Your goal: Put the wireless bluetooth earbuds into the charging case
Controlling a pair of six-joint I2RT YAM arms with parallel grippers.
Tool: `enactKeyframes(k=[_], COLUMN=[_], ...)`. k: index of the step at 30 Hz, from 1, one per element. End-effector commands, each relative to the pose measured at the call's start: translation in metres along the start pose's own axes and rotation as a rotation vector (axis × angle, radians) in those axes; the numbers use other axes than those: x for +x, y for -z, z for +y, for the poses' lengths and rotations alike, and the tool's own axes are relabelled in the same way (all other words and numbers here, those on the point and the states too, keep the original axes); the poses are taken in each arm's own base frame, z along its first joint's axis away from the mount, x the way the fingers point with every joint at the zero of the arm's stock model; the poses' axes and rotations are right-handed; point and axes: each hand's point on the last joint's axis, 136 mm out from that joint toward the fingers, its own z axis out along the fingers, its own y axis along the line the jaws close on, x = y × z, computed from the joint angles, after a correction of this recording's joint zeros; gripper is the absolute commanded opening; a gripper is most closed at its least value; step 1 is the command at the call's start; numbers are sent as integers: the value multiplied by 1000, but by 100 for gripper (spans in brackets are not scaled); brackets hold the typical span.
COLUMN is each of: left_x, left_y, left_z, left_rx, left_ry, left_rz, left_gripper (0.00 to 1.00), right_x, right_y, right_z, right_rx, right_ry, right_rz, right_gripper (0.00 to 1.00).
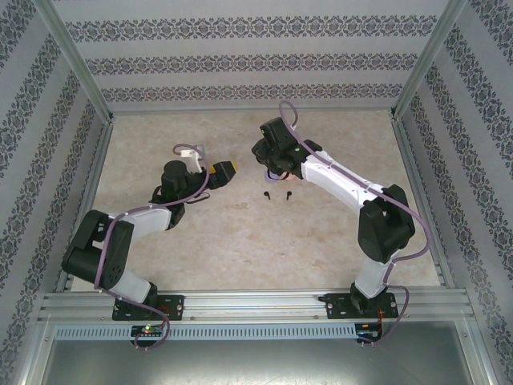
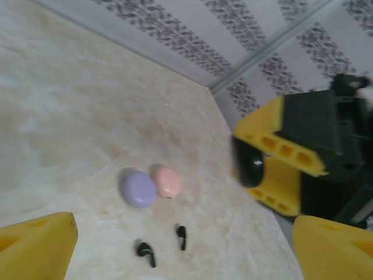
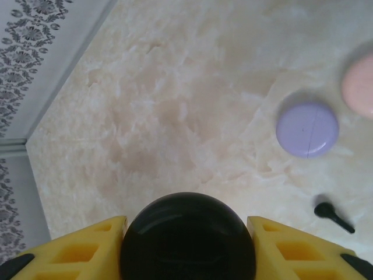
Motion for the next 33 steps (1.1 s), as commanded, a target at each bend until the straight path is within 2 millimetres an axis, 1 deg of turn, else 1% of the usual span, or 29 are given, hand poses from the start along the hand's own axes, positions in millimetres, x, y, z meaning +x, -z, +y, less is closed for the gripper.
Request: enactKeyframes(k=[1,8,11,18,24,33], left_x=[-14,3,7,11,10,10], left_y=[-15,-43,-51,-62,-70,-77], left_z=[-36,-44,-48,-51,-52,-47], left_rx=[124,179,202,219,235,235], left_ry=[-87,-73,-67,-58,-41,-25], left_rz=[-40,5,14,17,8,-3], left_gripper=[90,72,68,65,61,48], right_x=[-4,1,2,4,4,5], right_y=[11,13,14,13,14,14], right_z=[14,17,19,22,26,27], right_rx=[-85,-100,-108,-119,-130,-137], right_ry=[-139,-164,-168,-165,-164,-164], right_rz=[-16,3,9,26,30,37], right_gripper=[27,26,26,26,26,26])
